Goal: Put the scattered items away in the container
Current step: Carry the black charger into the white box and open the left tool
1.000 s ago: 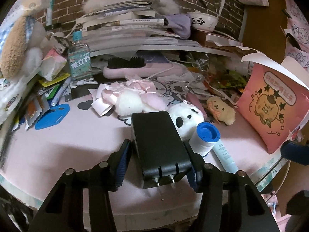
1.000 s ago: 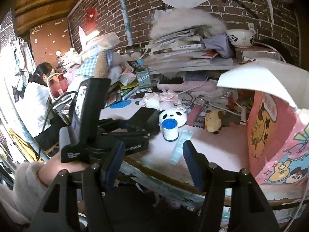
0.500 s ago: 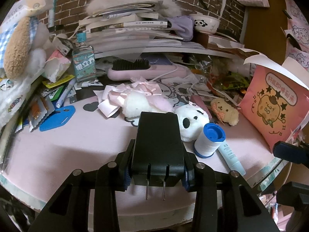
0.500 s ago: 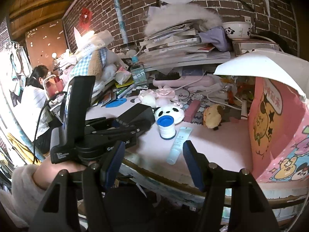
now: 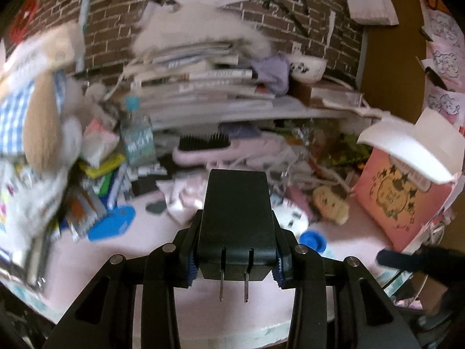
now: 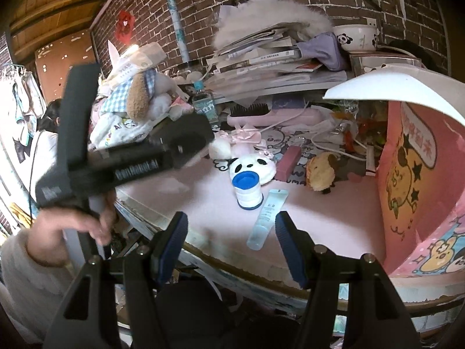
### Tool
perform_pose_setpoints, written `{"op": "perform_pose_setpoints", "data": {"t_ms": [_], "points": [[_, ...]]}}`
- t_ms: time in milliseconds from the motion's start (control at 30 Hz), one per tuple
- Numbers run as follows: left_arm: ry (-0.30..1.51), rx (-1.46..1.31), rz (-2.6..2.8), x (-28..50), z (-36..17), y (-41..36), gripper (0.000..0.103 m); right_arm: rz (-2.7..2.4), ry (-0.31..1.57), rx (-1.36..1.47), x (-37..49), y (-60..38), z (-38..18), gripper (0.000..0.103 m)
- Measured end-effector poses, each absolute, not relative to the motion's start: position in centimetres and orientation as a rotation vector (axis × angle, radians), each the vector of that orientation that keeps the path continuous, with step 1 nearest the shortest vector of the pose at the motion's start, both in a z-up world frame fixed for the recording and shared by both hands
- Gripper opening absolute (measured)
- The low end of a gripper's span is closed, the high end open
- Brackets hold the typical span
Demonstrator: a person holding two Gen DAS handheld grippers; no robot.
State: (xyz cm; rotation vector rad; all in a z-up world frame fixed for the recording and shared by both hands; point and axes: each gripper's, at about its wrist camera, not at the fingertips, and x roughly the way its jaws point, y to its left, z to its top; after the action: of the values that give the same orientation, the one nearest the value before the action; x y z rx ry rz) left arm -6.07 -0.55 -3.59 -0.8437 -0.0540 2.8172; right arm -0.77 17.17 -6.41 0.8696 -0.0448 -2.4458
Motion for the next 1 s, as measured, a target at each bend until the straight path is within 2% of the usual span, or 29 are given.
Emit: {"op": "perform_pose_setpoints", "data": {"t_ms": [500, 767, 1000], "points": [[0.132, -0.653, 2.653, -7.6, 4.2, 6.5, 0.034, -2.467, -0.065, 0.883, -1.0, 18.3, -6.7, 0.060], [0.160, -0.673, 2.410, -8.9, 6.7, 12.2, 0.033, -2.474, -0.081, 0.877, -0.7, 19.0, -6.7, 0.060], [0.305, -0.698, 2.337, -9.8, 8.4, 16.9, 0.033, -2.473, -0.104, 0.877, -0.7, 19.3, -6.9, 0.060]]}}
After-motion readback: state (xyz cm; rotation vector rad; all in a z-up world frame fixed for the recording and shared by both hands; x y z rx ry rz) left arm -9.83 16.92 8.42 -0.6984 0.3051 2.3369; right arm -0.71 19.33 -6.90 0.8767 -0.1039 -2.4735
